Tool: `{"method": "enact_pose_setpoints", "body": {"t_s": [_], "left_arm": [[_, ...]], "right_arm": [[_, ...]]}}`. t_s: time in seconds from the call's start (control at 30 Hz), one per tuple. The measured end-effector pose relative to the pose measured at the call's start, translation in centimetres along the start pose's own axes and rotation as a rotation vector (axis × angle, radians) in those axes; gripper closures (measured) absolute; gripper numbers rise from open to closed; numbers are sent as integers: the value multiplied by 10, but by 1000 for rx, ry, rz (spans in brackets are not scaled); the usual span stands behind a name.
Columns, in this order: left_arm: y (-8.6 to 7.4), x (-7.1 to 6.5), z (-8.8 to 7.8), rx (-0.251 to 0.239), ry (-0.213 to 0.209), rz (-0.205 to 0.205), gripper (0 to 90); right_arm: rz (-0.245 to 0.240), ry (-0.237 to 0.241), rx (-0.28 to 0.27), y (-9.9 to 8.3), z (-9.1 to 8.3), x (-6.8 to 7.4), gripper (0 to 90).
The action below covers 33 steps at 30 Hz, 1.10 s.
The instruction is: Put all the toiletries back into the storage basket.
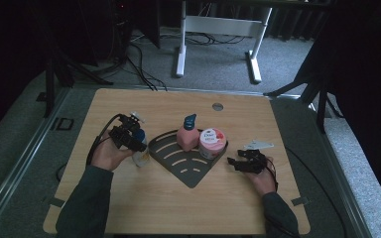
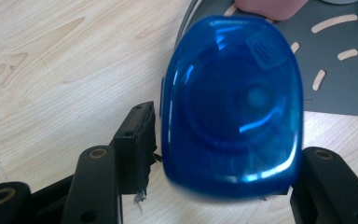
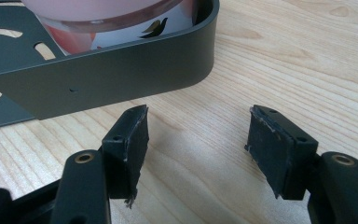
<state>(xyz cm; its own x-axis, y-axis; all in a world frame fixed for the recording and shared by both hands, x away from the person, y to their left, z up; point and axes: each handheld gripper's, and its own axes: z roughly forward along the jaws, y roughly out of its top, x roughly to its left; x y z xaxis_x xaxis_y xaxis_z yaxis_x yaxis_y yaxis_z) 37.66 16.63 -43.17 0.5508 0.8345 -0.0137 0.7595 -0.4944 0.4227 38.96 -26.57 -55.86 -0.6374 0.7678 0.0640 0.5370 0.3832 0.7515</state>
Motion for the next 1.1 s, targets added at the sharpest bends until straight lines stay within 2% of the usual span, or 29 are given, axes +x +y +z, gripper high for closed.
{"method": "enact_pose_setpoints", "body": {"t_s": [0.1,0.37,0.7,0.93,1.1], "left_arm": [[3,1,5,3,-17,-1,502],[6,0,14,40,-16,9,523],[7,0,15,49,-20,13,533],[10,-3,14,70,-2,37,545],[9,-6,13,82,-12,61,551]], "right_arm": [[0,0,0,0,0,0,379],[1,1,0,0,0,0,379],[1,1,0,0,0,0,379],[1,1,0,0,0,0,378],[2,2,-1,0,0,0,379]]}}
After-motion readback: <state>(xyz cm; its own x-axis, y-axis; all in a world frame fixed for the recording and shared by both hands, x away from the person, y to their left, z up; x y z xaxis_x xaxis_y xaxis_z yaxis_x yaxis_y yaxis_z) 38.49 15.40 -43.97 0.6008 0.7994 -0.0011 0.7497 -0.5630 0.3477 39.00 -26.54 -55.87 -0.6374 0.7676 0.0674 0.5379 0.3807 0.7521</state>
